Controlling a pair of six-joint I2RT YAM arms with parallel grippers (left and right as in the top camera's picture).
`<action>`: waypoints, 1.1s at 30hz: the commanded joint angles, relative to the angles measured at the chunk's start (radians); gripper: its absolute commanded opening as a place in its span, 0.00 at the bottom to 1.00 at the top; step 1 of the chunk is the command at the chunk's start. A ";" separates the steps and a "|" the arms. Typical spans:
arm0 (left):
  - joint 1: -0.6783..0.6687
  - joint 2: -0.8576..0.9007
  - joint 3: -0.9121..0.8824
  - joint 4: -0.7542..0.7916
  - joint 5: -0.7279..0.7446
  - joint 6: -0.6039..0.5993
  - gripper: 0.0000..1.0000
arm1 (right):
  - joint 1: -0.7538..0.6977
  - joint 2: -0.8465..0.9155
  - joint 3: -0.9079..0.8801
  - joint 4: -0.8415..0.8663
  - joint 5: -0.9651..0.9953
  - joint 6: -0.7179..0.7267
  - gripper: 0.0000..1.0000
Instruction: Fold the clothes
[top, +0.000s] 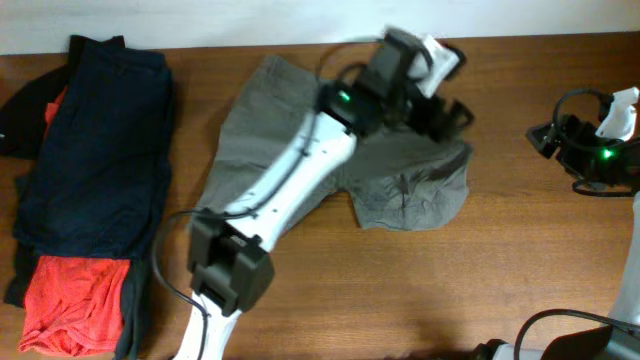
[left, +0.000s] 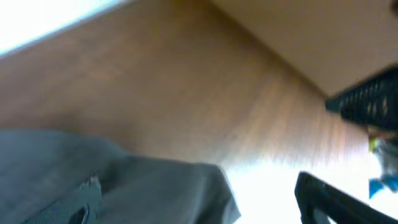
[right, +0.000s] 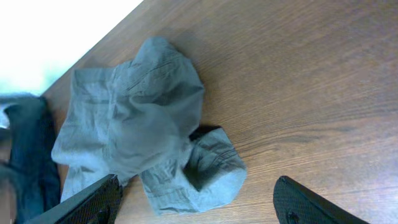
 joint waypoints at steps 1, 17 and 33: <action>0.163 -0.112 0.161 -0.131 -0.021 -0.002 0.99 | 0.014 -0.007 0.019 -0.001 -0.092 -0.094 0.82; 0.485 0.008 0.193 -0.479 -0.111 0.111 0.99 | 0.561 0.109 0.019 0.276 0.387 -0.053 0.77; 0.499 0.124 0.193 -0.500 -0.225 0.111 0.99 | 0.635 0.354 0.019 0.183 0.470 0.102 0.77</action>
